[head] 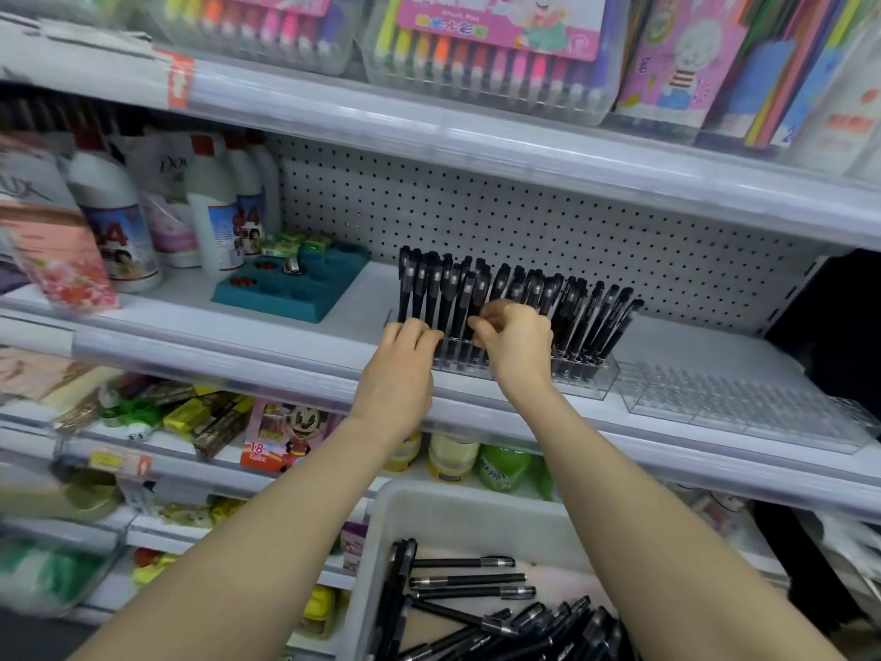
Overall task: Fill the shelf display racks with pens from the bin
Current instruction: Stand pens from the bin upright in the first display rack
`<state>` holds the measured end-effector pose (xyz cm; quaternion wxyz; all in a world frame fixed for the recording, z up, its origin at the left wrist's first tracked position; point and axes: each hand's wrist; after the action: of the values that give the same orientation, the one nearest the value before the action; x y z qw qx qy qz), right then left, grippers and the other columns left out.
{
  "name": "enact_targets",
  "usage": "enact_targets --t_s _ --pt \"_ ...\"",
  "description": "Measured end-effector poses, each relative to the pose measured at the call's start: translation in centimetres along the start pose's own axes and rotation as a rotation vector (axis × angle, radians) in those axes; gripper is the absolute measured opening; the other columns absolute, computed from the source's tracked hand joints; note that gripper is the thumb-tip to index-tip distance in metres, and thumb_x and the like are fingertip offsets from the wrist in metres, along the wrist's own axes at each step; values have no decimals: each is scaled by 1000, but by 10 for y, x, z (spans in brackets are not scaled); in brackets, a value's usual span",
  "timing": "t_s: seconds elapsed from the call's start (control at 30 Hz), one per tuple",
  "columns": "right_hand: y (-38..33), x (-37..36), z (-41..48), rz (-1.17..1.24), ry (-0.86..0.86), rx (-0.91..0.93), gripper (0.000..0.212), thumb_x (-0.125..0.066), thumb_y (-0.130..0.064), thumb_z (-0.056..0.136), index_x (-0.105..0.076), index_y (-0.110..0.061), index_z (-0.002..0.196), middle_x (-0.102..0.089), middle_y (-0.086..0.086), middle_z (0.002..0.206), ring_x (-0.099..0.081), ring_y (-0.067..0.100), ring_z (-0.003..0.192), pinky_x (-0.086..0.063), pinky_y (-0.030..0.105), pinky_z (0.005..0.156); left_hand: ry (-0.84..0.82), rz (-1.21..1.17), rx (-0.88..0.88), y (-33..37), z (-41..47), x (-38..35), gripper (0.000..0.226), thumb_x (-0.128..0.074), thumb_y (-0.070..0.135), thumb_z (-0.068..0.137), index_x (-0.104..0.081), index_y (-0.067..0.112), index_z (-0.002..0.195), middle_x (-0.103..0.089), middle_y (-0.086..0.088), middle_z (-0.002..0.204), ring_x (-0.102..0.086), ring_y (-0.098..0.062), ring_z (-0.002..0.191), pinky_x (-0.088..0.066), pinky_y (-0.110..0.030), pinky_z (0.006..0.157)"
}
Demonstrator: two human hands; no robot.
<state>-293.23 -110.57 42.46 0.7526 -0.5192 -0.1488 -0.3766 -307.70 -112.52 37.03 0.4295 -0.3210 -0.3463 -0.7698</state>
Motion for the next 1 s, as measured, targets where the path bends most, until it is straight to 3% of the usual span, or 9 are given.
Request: enact_targets --t_s 0.27,0.4,0.5,0.73,0.87,1.0 --pt "3 6 -9 75 19 -14 20 -71 -19 88 -73 -7 104 -75 4 85 -71 17 79 -57 39 85 22 -35 -13 -1 -2 0 56 -57 -6 82 -51 8 135 -48 -6 126 -41 -25 116 -44 -36 98" --pt "9 17 -27 30 44 33 20 -69 -19 89 -73 -12 108 -75 0 93 -69 13 87 -56 36 89 -9 -17 -31 0 -6 3 61 -56 -7 84 -45 9 142 -43 -7 139 -37 -25 127 -42 -37 104" --pt "24 25 -58 30 25 43 18 -67 -17 91 -74 -13 107 -75 -2 91 -69 9 83 -56 31 87 16 -31 -5 5 -24 2 62 -58 -7 83 -46 9 141 -39 -9 145 -33 -26 135 -39 -37 105" --pt "84 23 -144 -57 -33 35 9 -72 -22 86 -76 -19 93 -74 -7 78 -69 8 72 -56 29 76 -49 -170 -74 36 -84 -32 40 -62 -1 81 -63 8 120 -56 -11 118 -53 -32 106 -51 -45 84" --pt "104 26 -174 10 -129 -25 8 -69 -15 88 -73 -19 92 -70 -11 76 -68 7 67 -58 35 71 -91 -162 -68 57 -113 -50 29 -59 11 89 -64 16 118 -59 -5 113 -52 -28 102 -47 -38 75" --pt "114 26 -192 -91 -133 32 8 -69 -16 88 -74 -20 94 -73 -9 86 -67 8 77 -53 25 77 -81 -111 -16 55 -131 -67 25 -63 14 88 -67 18 113 -63 -4 99 -55 -29 92 -43 -36 73"
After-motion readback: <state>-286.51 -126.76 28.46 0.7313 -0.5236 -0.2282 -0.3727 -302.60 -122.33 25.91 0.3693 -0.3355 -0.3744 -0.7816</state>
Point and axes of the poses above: each hand's wrist, its own z-axis towards the middle knuckle, its own x-axis out of the back of the hand, y = z × x
